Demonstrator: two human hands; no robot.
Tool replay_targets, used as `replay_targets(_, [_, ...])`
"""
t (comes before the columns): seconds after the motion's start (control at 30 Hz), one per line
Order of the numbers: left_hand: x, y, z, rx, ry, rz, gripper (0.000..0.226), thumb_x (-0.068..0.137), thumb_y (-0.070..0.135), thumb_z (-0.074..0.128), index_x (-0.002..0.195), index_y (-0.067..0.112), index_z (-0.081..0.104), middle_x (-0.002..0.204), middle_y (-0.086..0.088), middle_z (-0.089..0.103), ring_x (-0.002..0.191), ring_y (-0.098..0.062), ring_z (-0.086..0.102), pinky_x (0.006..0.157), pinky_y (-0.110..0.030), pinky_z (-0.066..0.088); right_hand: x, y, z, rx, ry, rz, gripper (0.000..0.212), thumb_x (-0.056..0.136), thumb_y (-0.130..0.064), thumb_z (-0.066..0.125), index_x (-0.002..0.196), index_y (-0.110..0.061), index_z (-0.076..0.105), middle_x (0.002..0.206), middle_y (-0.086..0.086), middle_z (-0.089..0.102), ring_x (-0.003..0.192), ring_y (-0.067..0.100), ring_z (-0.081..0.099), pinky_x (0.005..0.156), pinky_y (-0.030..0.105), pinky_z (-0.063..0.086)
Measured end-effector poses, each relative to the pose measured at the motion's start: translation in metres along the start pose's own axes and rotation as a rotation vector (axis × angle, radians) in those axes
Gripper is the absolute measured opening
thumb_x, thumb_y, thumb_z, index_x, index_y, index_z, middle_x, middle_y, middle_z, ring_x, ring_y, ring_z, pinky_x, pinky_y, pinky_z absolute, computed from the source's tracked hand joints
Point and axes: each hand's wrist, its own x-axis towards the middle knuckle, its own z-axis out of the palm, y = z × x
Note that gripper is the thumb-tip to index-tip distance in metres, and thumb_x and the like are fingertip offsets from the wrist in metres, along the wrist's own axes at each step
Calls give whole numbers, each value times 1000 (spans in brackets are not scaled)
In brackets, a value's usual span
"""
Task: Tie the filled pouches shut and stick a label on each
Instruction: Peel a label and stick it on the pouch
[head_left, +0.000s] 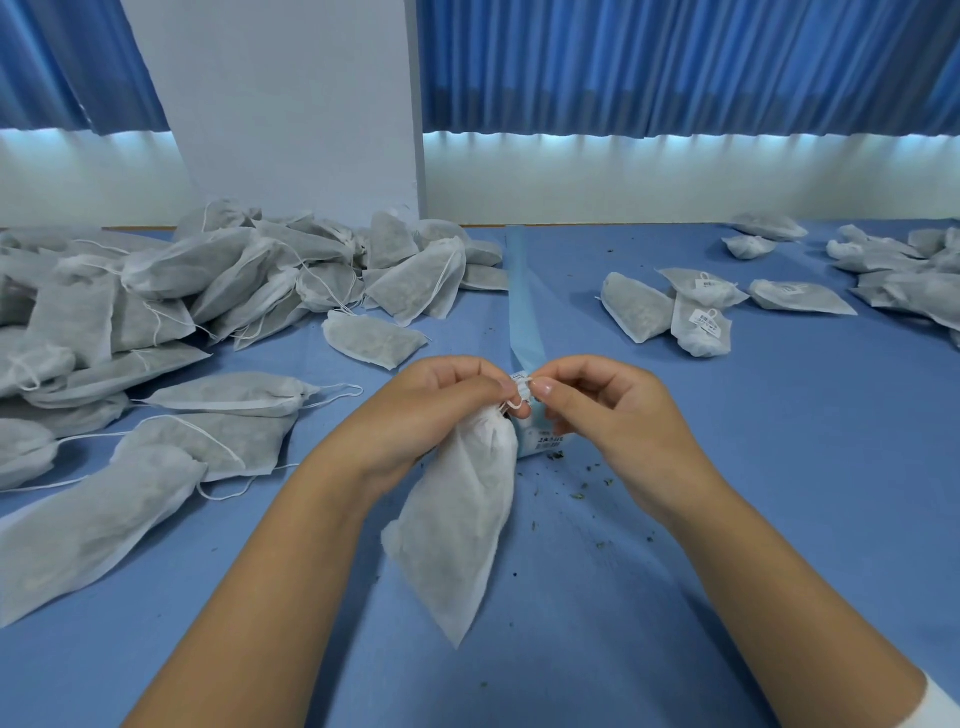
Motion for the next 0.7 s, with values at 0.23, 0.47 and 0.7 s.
replay_targets(0.23, [3, -2, 2, -45, 23, -29, 32, 95, 21, 55, 73, 25, 78, 70, 12, 70, 60, 1, 58, 55, -9, 42, 3, 3, 0, 46, 16, 33, 12, 92, -7, 63, 86, -13, 71, 76, -4, 72, 68, 6, 61, 65, 18, 52])
replay_targets(0.47, [4, -4, 3, -27, 84, -2, 26, 91, 5, 64, 75, 23, 77, 82, 6, 76, 72, 1, 67, 65, -7, 46, 4, 4, 0, 95, 19, 39, 11, 95, -8, 58, 88, -12, 66, 77, -2, 72, 69, 7, 64, 66, 18, 52])
replay_targets(0.7, [6, -9, 3, -30, 151, 66, 18, 82, 1, 75, 81, 18, 76, 84, -5, 78, 78, -9, 72, 77, -16, 54, 5, 6, -2, 97, 12, 24, 12, 96, -10, 58, 88, -14, 66, 79, -2, 71, 71, 8, 64, 66, 19, 52])
